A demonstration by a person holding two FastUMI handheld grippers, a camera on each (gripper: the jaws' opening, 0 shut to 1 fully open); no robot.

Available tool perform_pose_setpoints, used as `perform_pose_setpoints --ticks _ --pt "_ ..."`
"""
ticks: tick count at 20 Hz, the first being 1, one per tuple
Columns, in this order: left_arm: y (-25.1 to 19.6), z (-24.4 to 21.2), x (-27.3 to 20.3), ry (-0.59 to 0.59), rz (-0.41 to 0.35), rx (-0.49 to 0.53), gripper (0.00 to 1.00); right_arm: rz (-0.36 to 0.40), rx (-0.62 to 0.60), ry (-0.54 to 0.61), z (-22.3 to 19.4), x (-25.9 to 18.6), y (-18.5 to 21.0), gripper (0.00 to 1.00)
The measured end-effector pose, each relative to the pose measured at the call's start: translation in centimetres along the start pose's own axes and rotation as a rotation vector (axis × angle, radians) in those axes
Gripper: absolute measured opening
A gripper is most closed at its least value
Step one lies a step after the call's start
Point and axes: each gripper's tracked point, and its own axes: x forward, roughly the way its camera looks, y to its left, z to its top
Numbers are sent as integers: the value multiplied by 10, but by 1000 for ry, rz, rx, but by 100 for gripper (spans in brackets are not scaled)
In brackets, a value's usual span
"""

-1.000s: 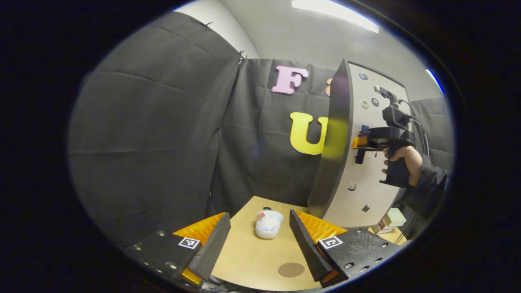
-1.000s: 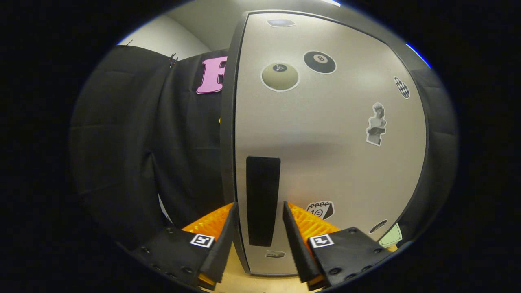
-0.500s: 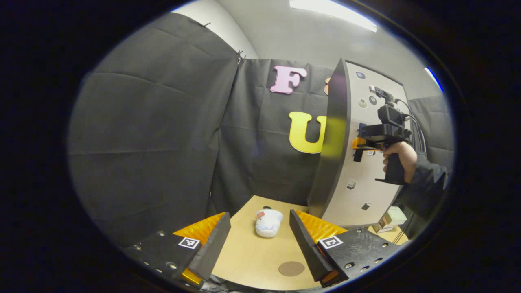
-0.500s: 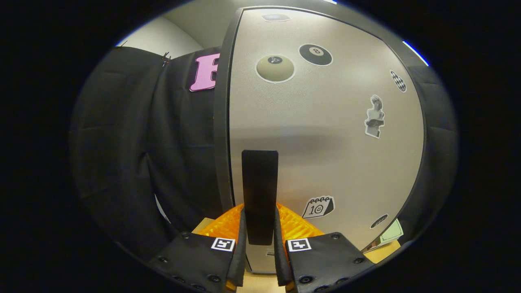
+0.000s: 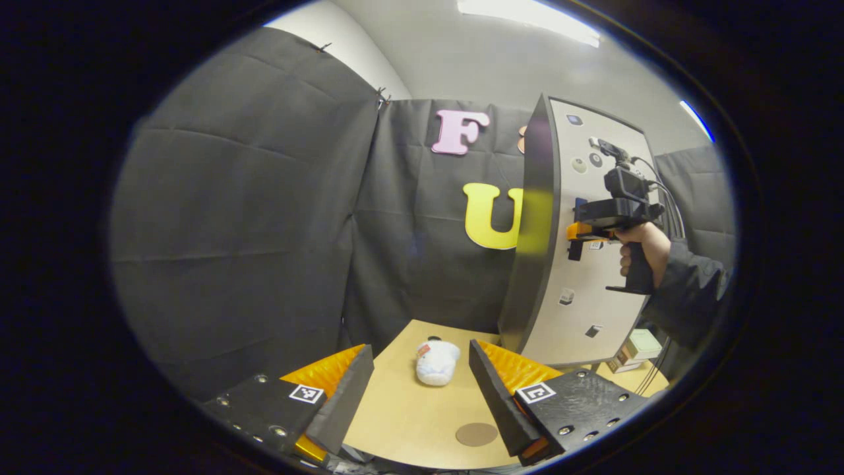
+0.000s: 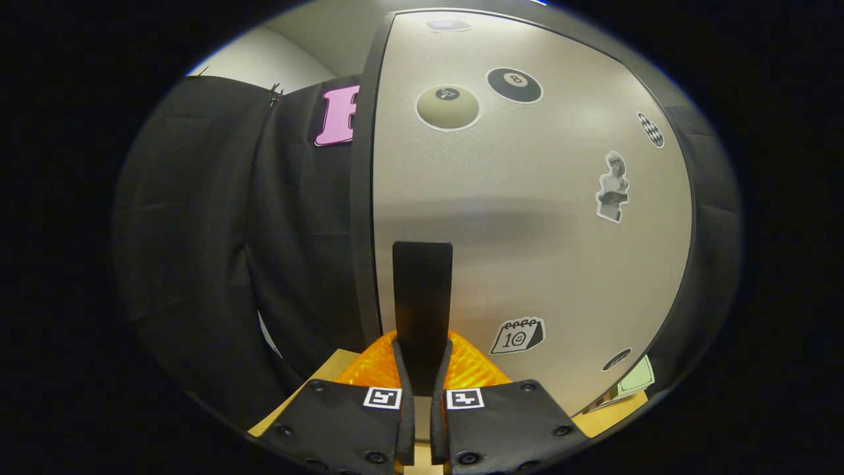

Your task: Open the cabinet door with the right hand, grasp the bottle in the cabinet with the left hand and place it on the coaster, then close the cabinet door with the right hand.

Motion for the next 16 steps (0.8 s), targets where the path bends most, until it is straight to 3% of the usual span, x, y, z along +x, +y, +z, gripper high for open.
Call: perform_pose_setpoints --ticks 7,16 --pt "-8 6 12 -11 -13 4 89 60 -16 1 -3 -21 5 11" --pt "-31 6 -11 -17 -37 35 89 173 -28 -7 -7 -54 5 11"
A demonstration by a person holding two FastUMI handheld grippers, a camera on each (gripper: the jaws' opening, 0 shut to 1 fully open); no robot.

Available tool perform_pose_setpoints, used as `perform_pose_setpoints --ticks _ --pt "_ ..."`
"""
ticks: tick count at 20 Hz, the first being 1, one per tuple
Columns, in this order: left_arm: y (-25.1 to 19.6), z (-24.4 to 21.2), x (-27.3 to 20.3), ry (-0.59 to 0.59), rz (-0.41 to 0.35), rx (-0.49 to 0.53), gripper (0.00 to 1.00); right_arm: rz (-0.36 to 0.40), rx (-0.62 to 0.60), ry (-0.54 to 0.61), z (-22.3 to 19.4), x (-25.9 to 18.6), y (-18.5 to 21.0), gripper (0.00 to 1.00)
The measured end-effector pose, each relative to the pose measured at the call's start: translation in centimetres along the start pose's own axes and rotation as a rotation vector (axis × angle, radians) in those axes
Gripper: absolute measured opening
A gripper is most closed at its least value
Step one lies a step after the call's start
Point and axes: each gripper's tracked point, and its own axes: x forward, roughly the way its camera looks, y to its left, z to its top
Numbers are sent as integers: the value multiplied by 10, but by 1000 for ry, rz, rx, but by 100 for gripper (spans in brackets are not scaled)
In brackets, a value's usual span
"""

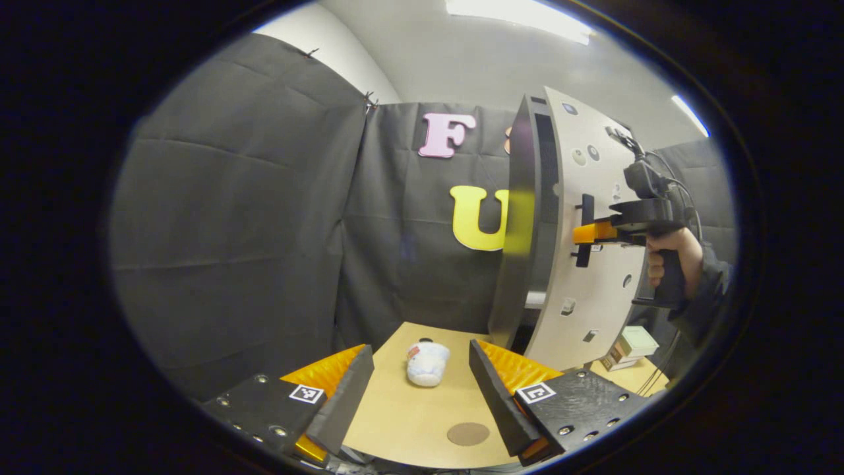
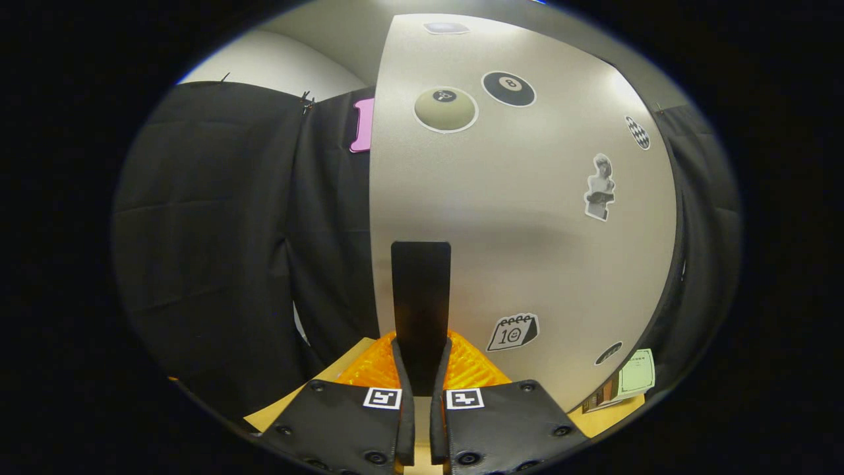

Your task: Open the cabinet door with the right hand, grasp the bottle in the cabinet with the left hand and place it on the coaster, then close the cabinet door with the right hand.

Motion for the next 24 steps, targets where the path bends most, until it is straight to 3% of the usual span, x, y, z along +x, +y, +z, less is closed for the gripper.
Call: perform_pose_setpoints --ticks 8,13,24 --pt "-28 20 0 -30 -37 66 91 64 -18 -9 -5 -33 -5 11" --pt "-37 20 1 -28 -72 51 92 70 -9 0 -7 -42 -11 9" --pt "-77 15 12 -14 -186 55 91 -27 40 19 -14 -69 -32 11"
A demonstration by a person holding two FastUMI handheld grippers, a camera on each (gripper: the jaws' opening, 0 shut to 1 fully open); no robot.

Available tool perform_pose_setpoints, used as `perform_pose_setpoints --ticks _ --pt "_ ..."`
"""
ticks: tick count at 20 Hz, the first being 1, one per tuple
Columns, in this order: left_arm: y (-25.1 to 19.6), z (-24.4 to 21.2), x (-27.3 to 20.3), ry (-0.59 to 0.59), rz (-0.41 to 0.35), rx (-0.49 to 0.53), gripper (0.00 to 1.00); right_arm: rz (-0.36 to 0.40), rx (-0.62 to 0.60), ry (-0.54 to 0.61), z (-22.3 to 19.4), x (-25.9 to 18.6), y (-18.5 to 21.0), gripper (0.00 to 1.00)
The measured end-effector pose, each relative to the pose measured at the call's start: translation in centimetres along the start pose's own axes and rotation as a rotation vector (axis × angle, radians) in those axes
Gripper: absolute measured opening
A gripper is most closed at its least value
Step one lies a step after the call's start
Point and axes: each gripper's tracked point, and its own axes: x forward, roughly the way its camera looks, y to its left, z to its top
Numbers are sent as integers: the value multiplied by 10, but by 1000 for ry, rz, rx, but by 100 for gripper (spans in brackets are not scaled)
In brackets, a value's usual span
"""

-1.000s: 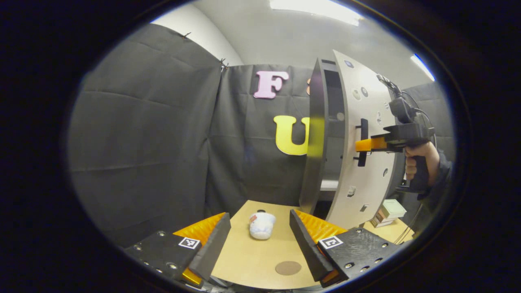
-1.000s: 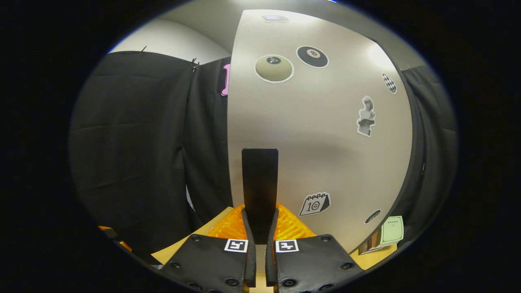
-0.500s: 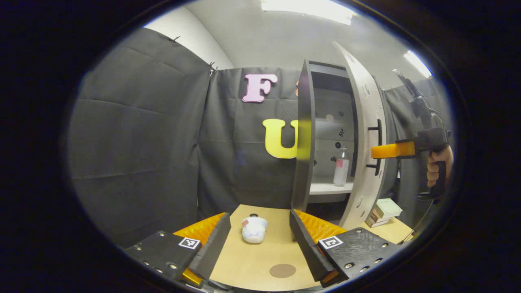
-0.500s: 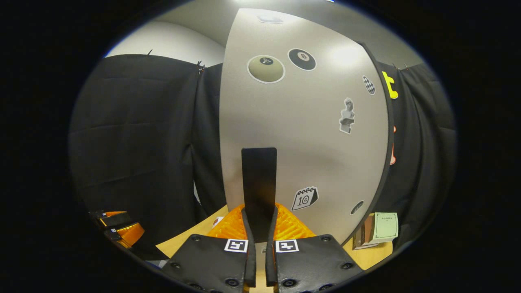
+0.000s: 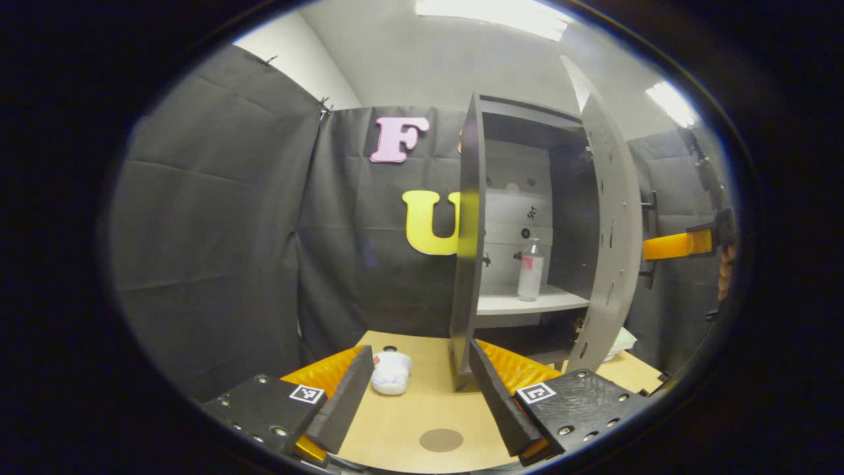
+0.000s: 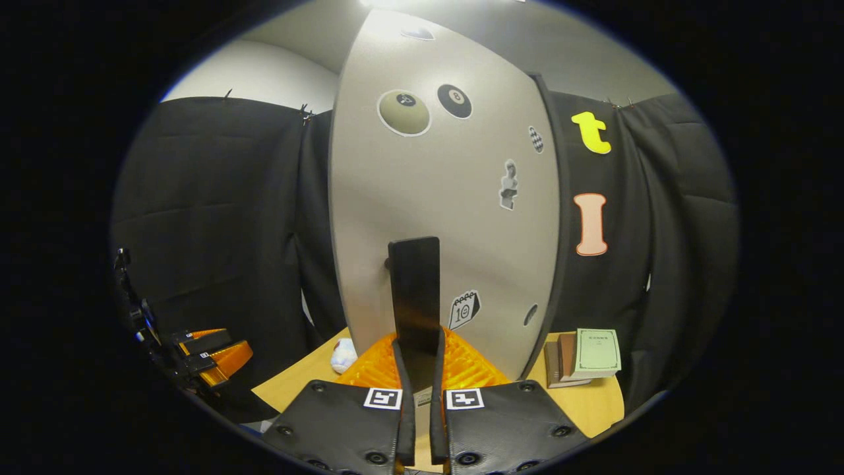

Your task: Open the cabinet door with the right hand, grasp the bottle in the cabinet with the left hand and place it on the coaster, then close the cabinet door with the right hand.

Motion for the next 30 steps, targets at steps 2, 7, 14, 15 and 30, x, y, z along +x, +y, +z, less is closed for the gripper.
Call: perform_pose_setpoints --ticks 2,7,14,15,30 --pt "-10 -4 5 7 -30 -2 91 -32 14 2 -1 -5 -5 8" --pt "-38 -15 23 23 -102 0 89 -121 8 7 -1 -16 -24 10" --pt "-63 -15 39 27 -160 7 89 -164 -51 -3 -3 -33 -45 9" --pt "-65 -17 39 33 -165 6 89 -158 -70 -12 -5 -38 -47 9" --pt "-99 -30 55 85 -192 -11 89 -298 148 -79 -15 -61 -144 6"
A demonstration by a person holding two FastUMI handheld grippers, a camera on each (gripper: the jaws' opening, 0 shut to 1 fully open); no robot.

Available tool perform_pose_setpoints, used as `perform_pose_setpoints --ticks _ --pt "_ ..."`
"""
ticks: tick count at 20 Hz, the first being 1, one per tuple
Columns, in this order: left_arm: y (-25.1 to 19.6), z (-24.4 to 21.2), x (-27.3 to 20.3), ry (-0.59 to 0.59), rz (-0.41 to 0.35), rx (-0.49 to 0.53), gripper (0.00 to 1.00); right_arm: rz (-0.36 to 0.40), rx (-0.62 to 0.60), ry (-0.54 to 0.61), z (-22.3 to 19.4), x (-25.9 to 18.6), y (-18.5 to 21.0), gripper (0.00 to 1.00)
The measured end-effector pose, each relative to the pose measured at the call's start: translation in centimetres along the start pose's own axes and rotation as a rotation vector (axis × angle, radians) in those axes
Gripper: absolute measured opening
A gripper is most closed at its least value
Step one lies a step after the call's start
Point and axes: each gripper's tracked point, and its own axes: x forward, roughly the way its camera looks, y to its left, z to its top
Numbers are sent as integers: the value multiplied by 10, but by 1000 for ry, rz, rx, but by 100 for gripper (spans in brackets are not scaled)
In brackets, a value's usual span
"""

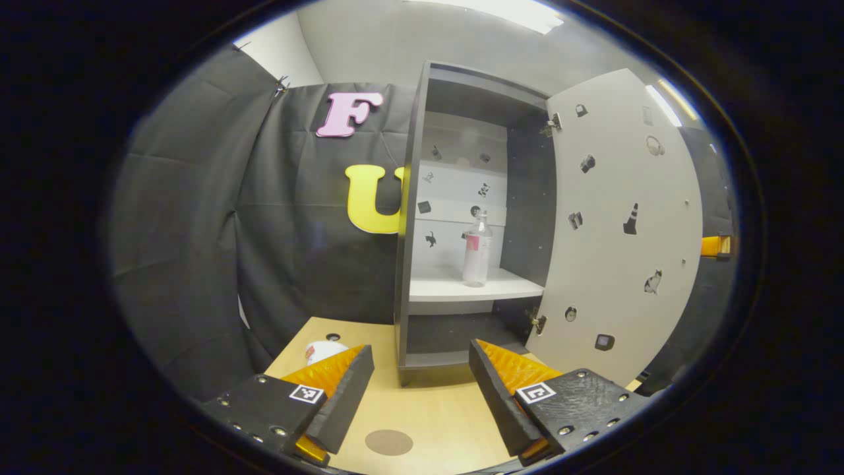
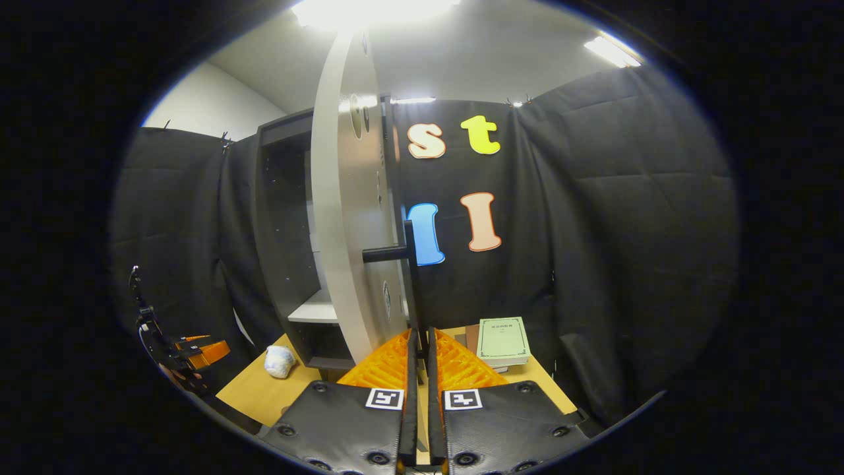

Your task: Open the cabinet door with the right hand, grasp the bottle in the cabinet with the left hand and place it on the coaster, then close the cabinet door with the right hand.

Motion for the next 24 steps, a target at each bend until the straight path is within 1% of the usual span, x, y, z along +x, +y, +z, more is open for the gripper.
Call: perform_pose_setpoints --ticks 2,3,5,6,8,10,13,14,15,16,17,18,19,20,21,22,23,24 --pt "-6 -2 6 6 -18 2 89 32 33 -3 0 -2 5 8" --pt "-10 -2 10 9 -30 4 89 26 30 0 -2 -3 2 6" --pt "-17 -1 14 10 -52 12 89 10 12 20 -8 -12 -1 6" --pt "-18 0 16 10 -61 16 89 2 6 24 -8 -23 -2 5" --pt "-21 3 19 7 -86 19 89 -45 10 21 -4 -41 -14 0" --pt "-21 8 25 3 -109 24 89 -112 32 5 1 -59 -30 0" --pt "-22 18 30 -14 -148 28 89 -242 60 -15 6 -82 -62 3" --pt "-22 23 32 -24 -158 25 89 -289 71 -17 8 -87 -74 0" --pt "-24 29 34 -35 -168 20 90 -318 81 -21 12 -88 -82 4" --pt "-25 35 36 -44 -176 14 89 -324 91 -23 17 -87 -86 6" --pt "-27 41 39 -51 -181 8 89 -338 91 -24 18 -87 -92 22" --pt "-29 49 42 -62 -188 0 89 -359 83 -31 22 -84 -101 16" --pt "-31 56 46 -71 -192 -6 89 -369 75 -42 25 -79 -107 32" --pt "-35 64 50 -78 -199 -10 89 -366 72 -48 28 -72 -109 43" --pt "-38 72 57 -83 -204 -7 90 -358 69 -50 29 -62 -111 68" --pt "-40 82 61 -91 -207 1 89 -365 61 -52 29 -53 -117 81" --pt "-43 87 69 -94 -207 14 90 -364 60 -50 31 -41 -121 94" --pt "-45 94 76 -97 -209 23 90 -358 64 -51 33 -31 -123 98"
